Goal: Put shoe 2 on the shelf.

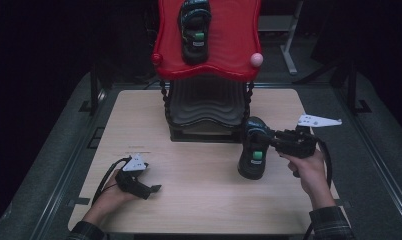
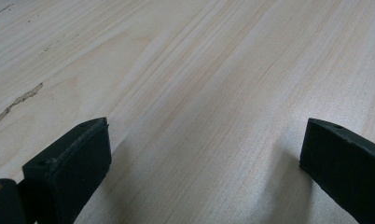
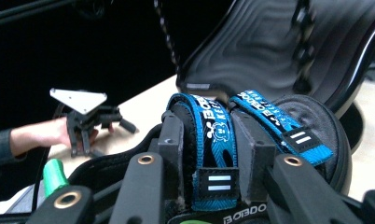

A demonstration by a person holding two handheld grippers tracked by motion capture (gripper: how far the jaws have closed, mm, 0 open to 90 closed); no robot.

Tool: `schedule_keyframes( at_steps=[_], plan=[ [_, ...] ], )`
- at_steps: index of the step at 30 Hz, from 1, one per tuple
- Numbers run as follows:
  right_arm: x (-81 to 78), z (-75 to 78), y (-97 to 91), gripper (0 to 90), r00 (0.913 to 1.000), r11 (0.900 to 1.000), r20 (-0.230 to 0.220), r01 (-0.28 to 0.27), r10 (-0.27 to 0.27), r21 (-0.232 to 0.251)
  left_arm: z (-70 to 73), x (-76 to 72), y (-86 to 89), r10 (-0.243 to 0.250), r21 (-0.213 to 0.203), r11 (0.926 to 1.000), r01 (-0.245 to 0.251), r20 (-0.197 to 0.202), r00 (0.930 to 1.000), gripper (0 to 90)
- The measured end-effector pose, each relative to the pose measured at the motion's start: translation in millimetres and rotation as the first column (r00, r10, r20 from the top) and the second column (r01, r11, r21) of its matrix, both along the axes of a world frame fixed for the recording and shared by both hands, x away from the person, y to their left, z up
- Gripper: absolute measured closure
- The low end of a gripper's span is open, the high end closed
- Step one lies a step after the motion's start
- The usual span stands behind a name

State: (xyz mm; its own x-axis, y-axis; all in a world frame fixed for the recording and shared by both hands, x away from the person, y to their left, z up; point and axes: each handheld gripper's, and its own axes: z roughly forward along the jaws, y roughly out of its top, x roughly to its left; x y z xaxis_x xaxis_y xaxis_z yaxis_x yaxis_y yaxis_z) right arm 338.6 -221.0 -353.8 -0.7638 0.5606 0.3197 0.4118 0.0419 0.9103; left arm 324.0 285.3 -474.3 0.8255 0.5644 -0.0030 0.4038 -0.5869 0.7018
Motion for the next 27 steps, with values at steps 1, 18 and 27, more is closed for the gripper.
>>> schedule_keyframes(
  at_steps=[1, 18, 27],
  plan=[
    [0.8, 4.1, -1.7, 66.2, 0.9999, 1.0000, 0.010, 0.002, -0.002, 0.004, 0.0, 0.0, 0.0, 0.000, 0.000, 1.0000, 0.000, 0.000, 1.0000, 1.1],
    [12.4, 80.7, -27.0, 66.7, 0.9934, 0.9940, 0.100, 0.045, -0.055, 0.099, 0.0, -0.1, -0.1, 0.002, -0.002, 1.0000, -0.002, -0.002, 1.0000, 1.1],
    [19.9, 126.1, -39.8, 66.8, 0.9823, 0.9867, 0.159, 0.076, -0.099, 0.143, 0.2, 0.0, 0.2, -0.002, 0.004, 1.0000, 0.002, -0.002, 1.0000, 1.1]
  ],
)
